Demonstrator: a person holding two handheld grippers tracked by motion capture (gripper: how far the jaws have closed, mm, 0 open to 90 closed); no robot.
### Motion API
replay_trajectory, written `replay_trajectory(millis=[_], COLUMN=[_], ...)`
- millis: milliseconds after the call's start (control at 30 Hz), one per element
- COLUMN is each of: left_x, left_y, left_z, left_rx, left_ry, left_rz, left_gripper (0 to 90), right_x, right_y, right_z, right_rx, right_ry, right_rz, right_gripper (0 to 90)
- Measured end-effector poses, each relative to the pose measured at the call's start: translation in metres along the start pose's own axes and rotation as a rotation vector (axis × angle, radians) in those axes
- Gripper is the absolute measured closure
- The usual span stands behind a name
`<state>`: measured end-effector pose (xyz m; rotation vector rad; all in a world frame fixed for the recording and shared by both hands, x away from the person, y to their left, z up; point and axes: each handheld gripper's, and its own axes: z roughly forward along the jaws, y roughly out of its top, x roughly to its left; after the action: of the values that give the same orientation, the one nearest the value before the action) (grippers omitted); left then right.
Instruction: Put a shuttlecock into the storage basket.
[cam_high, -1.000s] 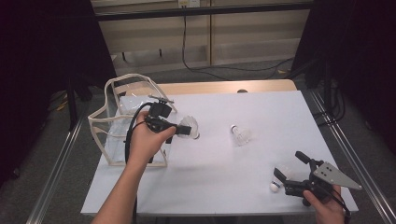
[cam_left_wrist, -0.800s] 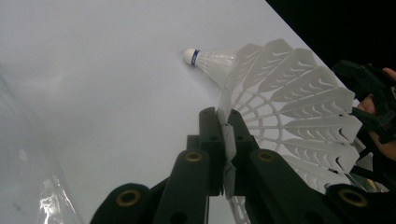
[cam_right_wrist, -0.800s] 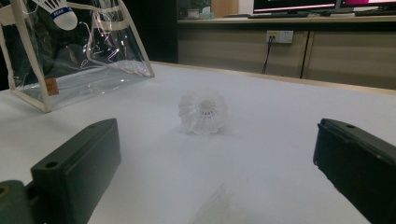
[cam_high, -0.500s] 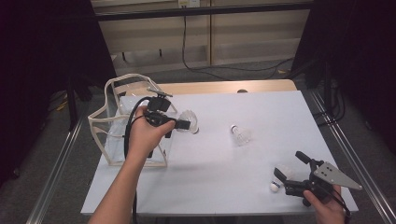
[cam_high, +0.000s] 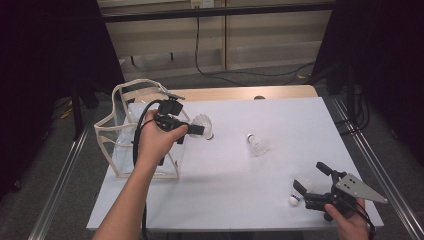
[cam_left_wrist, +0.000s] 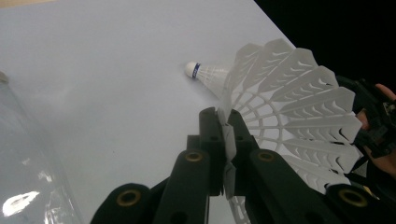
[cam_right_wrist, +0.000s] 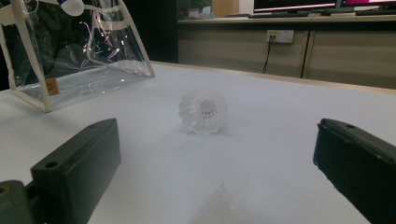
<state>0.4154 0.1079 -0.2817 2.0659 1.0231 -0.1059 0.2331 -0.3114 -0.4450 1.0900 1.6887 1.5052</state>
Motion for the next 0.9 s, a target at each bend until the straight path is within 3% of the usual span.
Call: replay_trajectory(millis=[500, 900], left_x=[0.004, 0.009], left_y=[0.007, 0.016], left_z=[-0.001, -0.006], left_rx=[-0.001, -0.027], left_ry=[-0.008, 0.016], left_rz=[-0.014, -0.034], left_gripper=[89.2, 89.2], right_x=[-0.001, 0.0], right_y=[0.0, 0.0], right_z=[0.0, 0.0], right_rx=[0.002, 0.003], right_ry=[0.001, 0.004], right_rz=[0.002, 0.004], right_gripper=[0.5, 0.5])
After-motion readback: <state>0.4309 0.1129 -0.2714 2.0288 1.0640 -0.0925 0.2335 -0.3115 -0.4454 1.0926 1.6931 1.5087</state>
